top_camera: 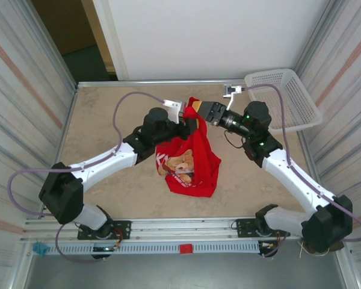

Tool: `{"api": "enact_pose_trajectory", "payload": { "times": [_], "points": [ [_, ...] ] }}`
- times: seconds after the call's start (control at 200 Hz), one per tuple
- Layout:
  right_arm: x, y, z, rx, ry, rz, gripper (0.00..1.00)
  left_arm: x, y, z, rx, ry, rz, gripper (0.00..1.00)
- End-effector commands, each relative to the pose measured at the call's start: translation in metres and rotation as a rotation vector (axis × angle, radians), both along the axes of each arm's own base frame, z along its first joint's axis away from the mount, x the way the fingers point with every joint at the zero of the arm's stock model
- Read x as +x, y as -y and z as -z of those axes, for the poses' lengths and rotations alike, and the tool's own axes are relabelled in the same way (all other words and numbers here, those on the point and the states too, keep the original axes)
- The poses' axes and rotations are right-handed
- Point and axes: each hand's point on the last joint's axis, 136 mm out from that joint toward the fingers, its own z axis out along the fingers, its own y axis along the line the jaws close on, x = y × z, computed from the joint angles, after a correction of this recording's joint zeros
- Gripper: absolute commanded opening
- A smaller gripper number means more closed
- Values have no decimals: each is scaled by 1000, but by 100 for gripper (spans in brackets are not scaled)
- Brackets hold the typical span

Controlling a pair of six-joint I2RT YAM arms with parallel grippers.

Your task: Fold the inside-out t-shirt

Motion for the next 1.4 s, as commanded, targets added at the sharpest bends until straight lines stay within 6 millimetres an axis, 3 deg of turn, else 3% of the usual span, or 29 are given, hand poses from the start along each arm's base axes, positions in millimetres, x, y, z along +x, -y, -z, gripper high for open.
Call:
{"api": "enact_pose_trajectory", "payload": {
  "times": [0.0, 0.16, 0.25, 0.326, 0.411, 0.586, 0.686, 0.767, 0.852, 0.912, 0.982, 1.082, 1.097, 1.137, 1.217, 1.303, 1.353, 1.398],
  "points": [
    [4, 52, -15, -48, 9, 207, 75, 4, -16, -78, -166, 137, 37, 0],
    [15, 100, 70, -181, -191, 375, 77, -1, -39, -136, -293, 188, 130, 0],
    [19, 105, 106, -185, -247, 389, 78, -1, -39, -168, -363, 212, 221, 0],
    [21, 102, 119, -206, -237, 358, 79, -6, -31, -200, -418, 239, 334, 0],
    [19, 97, 113, -237, -183, 312, 80, -20, -20, -232, -439, 266, 477, 0],
    [12, 102, 59, -244, -22, 258, 81, -55, -12, -285, -449, 339, 660, 0],
    [9, 107, 31, -237, 45, 242, 81, -75, -14, -302, -445, 371, 730, 0],
    [8, 108, 17, -228, 78, 232, 82, -85, -17, -303, -442, 374, 755, 0],
    [11, 108, 16, -221, 73, 231, 82, -83, -20, -285, -413, 343, 739, 0],
    [13, 108, 22, -214, 50, 231, 82, -69, -25, -255, -385, 292, 672, 0],
    [14, 110, 38, -219, 5, 249, 81, -45, -38, -206, -347, 204, 560, 0],
    [16, 122, 74, -247, -112, 322, 81, -3, -80, -122, -274, 77, 304, 21],
    [15, 124, 80, -255, -126, 333, 81, 4, -89, -108, -263, 59, 256, 29],
    [14, 130, 98, -275, -172, 367, 81, 23, -118, -75, -238, -1, 113, 50],
    [11, 138, 129, -330, -253, 413, 81, 50, -182, -18, -223, -125, -171, 66],
    [8, 140, 153, -400, -298, 425, 81, 52, -224, 14, -201, -202, -332, 75],
    [10, 137, 161, -440, -308, 415, 81, 46, -232, 24, -174, -243, -383, 76],
    [13, 132, 165, -471, -312, 390, 81, 39, -227, 27, -165, -270, -380, 78]
  ]
}}
